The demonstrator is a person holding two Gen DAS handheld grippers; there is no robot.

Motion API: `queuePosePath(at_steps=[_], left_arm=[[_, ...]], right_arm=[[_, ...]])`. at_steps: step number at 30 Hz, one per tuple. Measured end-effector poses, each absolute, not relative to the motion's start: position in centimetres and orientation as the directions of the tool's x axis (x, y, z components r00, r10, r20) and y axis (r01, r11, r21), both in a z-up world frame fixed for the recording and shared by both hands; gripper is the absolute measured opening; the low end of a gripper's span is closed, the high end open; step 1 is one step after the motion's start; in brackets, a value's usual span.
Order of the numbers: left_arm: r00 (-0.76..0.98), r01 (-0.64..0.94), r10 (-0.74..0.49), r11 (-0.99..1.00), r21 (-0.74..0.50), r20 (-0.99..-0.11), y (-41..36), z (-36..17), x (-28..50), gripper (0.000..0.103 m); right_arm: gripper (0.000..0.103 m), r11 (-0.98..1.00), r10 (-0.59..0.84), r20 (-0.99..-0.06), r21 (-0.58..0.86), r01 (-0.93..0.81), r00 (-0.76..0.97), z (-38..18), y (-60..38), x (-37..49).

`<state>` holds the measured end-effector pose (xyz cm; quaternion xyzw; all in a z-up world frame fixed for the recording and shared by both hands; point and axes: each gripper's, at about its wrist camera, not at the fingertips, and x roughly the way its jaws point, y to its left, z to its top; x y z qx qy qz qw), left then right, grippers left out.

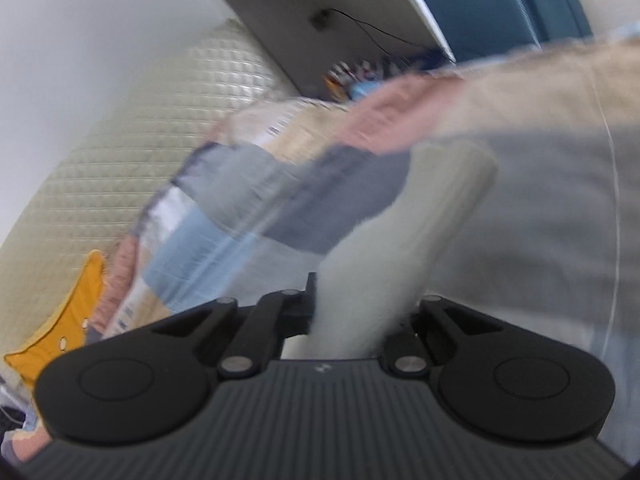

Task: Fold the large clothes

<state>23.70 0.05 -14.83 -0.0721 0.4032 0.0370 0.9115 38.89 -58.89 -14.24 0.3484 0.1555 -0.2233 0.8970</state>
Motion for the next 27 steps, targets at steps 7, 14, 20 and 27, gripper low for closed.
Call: queuePosePath(at_steps=[7,14,20,27], left_arm=[[0.669,-0.142,-0.003,0.981,-0.132,-0.743,0.8,-14.3,24.0,0.069],[0.682,-0.142,-0.031,0.974,-0.174,-0.731,1.4,-13.9,23.3,0.069],[0.714,-0.14,-0.045,0.969,-0.205,-0.699,2.0,-12.6,22.4,0.069],[0.774,-0.212,-0.039,0.924,-0.318,-0.632,5.6,-10.1,20.4,0.069]], right_arm=[[0.01,0.842,-0.229,-0.282,0.423,0.335,0.932,-2.3,-53.7,40.4],[0.01,0.954,-0.042,-0.155,0.289,0.086,0.987,7.1,-43.3,39.2],[0.01,0.978,0.159,-0.122,0.152,-0.14,0.98,10.4,-32.5,35.0],[0.01,0.929,0.363,-0.144,-0.017,-0.369,0.921,8.4,-20.6,27.9]])
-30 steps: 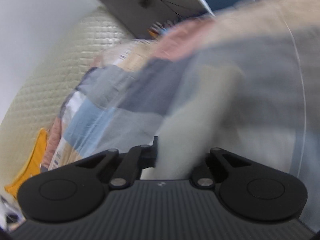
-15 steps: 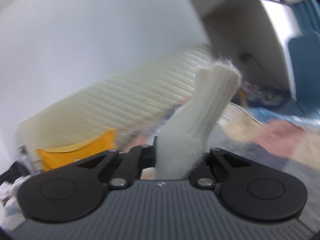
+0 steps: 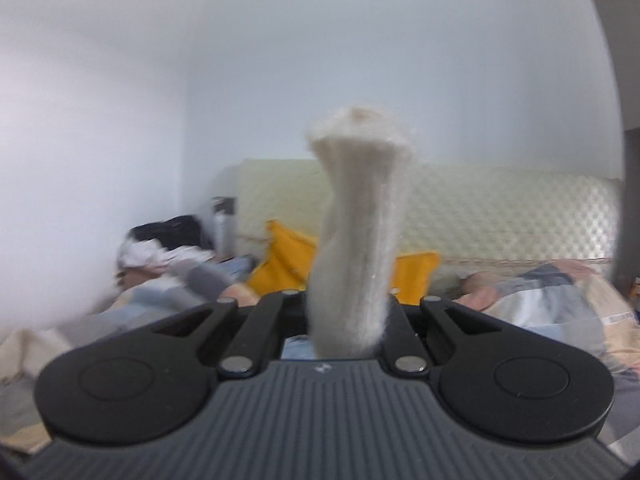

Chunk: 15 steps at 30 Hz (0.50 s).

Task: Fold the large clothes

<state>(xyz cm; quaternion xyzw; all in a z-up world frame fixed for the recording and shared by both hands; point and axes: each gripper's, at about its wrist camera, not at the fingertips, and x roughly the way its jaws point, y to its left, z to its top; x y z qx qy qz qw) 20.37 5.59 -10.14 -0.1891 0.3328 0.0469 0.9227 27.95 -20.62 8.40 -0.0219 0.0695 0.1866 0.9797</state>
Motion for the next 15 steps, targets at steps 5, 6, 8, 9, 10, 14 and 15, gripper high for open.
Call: queuePosePath(at_steps=[5,6,8,9,10,14,15], left_arm=[[0.786,-0.266,-0.015,0.894,-0.36,-0.618,8.2,-9.7,19.4,0.069],[0.781,-0.277,-0.016,0.887,-0.37,-0.624,8.8,-9.8,19.2,0.069],[0.781,-0.29,-0.029,0.868,-0.404,-0.623,9.8,-10.0,18.8,0.069],[0.784,-0.296,-0.033,0.858,-0.42,-0.62,10.4,-10.0,18.7,0.069],[0.786,-0.304,-0.032,0.849,-0.432,-0.617,10.8,-10.0,18.5,0.069],[0.799,-0.31,-0.029,0.836,-0.453,-0.6,11.9,-9.7,17.7,0.069],[0.801,-0.305,-0.035,0.835,-0.458,-0.597,11.9,-9.7,17.7,0.069]], right_arm=[[0.011,0.847,0.48,-0.243,-0.125,-0.518,0.843,3.8,-13.3,22.8],[0.011,0.827,0.497,-0.274,-0.138,-0.545,0.823,2.7,-11.8,21.8],[0.011,0.789,0.531,-0.335,-0.139,-0.599,0.778,0.1,-9.4,20.2],[0.011,0.776,0.539,-0.361,-0.14,-0.615,0.761,-1.3,-8.3,19.6],[0.011,0.764,0.545,-0.387,-0.138,-0.631,0.744,-2.6,-7.2,19.0],[0.011,0.738,0.56,-0.474,-0.088,-0.669,0.68,-7.0,-5.0,18.5],[0.011,0.738,0.562,-0.491,-0.065,-0.671,0.666,-8.0,-4.9,18.7]])
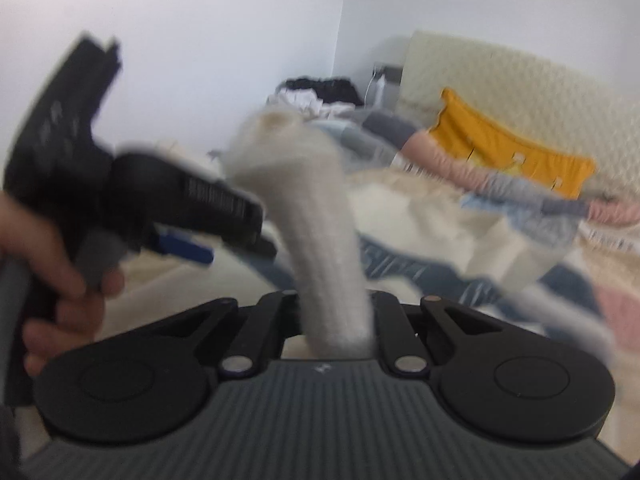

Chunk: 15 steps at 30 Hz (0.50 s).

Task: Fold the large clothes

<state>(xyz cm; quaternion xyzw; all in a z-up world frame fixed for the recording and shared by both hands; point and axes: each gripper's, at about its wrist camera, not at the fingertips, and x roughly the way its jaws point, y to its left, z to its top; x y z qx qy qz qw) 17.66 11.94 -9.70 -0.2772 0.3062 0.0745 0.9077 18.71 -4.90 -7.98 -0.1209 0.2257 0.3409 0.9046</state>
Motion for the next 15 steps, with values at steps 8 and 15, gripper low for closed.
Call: queuePosePath(at_steps=[8,15], left_arm=[[0.831,-0.205,-0.079,0.876,-0.436,-0.551,9.9,-8.2,16.4,0.069],[0.856,-0.133,-0.098,0.906,-0.401,-0.507,7.4,-6.7,13.1,0.069]], right_arm=[[0.026,0.741,0.574,-0.588,0.076,-0.667,0.571,-10.3,-4.8,18.8],[0.067,0.682,0.61,-0.625,0.101,-0.724,0.487,-10.3,-5.3,15.0]])
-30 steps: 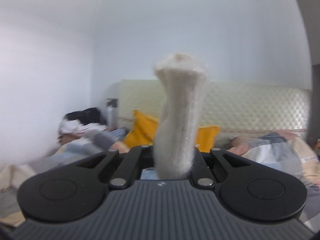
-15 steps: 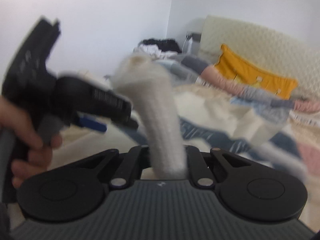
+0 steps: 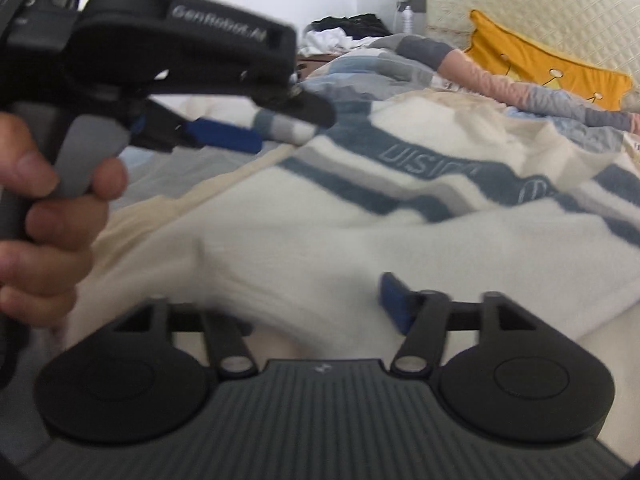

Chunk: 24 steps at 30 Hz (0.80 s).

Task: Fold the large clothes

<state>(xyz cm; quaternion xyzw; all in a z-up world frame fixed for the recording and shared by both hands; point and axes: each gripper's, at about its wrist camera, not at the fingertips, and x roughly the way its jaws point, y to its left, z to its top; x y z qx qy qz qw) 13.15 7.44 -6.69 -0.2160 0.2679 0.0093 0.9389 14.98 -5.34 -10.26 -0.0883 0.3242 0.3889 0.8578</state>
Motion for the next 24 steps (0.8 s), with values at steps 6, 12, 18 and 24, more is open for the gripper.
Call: queuePosePath(at_steps=[6,12,18,24], left_arm=[[0.847,-0.112,-0.116,0.915,-0.387,-0.519,6.0,-6.3,11.3,0.069],[0.828,-0.085,-0.144,0.923,-0.376,-0.541,4.8,-6.9,10.4,0.069],[0.796,-0.064,-0.169,0.931,-0.359,-0.582,3.9,-8.1,10.9,0.068],[0.782,-0.024,-0.166,0.955,-0.295,-0.601,2.2,-8.9,11.6,0.068]], right_arm=[[0.067,0.661,0.617,-0.63,0.09,-0.745,0.472,-8.4,-7.3,11.6],[0.067,0.706,0.601,-0.599,0.088,-0.703,0.529,-6.8,-10.2,10.4],[0.067,0.8,0.542,-0.584,0.138,-0.584,0.604,-7.0,-12.1,13.3],[0.066,0.881,0.459,-0.614,0.222,-0.417,0.643,-9.1,-13.7,17.3]])
